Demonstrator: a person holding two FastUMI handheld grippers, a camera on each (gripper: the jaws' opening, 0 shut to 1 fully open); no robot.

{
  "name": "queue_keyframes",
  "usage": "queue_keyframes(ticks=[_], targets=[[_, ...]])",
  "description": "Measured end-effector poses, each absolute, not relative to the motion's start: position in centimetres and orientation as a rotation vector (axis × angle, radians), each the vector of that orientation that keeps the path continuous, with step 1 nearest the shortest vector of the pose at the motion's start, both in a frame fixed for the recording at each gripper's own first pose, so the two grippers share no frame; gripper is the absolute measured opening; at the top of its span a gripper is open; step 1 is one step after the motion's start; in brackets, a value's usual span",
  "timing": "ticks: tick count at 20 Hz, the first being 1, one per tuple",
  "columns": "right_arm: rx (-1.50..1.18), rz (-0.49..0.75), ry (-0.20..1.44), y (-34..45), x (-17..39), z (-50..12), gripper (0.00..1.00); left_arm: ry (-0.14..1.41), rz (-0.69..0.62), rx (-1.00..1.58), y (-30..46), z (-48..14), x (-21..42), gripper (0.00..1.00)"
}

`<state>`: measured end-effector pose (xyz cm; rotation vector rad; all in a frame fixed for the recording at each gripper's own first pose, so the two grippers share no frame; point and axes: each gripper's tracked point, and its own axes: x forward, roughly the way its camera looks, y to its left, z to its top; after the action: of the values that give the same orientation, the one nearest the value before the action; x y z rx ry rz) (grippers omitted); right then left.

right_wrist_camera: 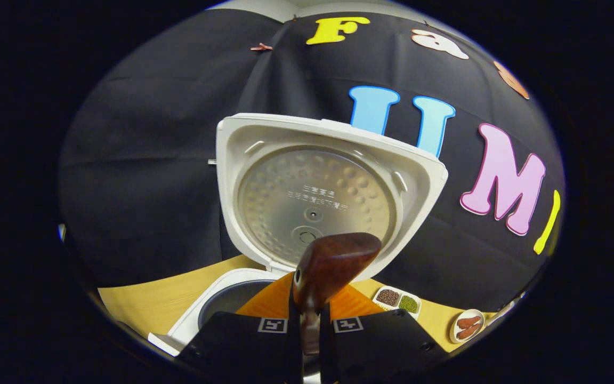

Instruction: Close the left gripper, press the button to open the rice cooker; take a wooden spoon from the chopstick holder with the right hand, scoop a spoonful of rice and pour it into the rice cooker, then put the wooden spoon back into the chopstick holder.

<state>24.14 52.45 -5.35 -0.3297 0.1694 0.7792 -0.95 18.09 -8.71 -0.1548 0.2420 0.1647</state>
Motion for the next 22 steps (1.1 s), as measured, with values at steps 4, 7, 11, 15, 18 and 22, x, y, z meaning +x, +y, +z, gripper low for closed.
queue_keyframes(ticks=[4,7,11,15,18,22], targets=[[-0.231,0.796,0.218,52.2,23.2,-4.0,0.17,0.23,0.157,-0.109,17.8,-8.3,-1.1,0.96],[-0.076,0.779,0.268,50.5,22.8,-1.3,0.16,0.218,0.146,-0.084,16.5,-7.7,-1.3,0.96],[0.074,0.75,0.268,45.5,22.6,3.3,0.16,0.211,0.124,-0.077,14.9,-7.2,-1.4,0.96],[0.084,0.69,0.239,37.9,22.6,5.9,0.16,0.211,0.08,-0.064,12.0,-6.7,-1.1,0.96],[0.091,0.6,0.241,30.3,22.6,6.4,0.16,0.196,0.053,-0.015,9.7,-5.8,-0.6,0.96],[0.101,0.492,0.239,20.5,22.6,6.0,0.16,0.197,0.0,-0.019,5.9,-5.3,0.2,0.96]])
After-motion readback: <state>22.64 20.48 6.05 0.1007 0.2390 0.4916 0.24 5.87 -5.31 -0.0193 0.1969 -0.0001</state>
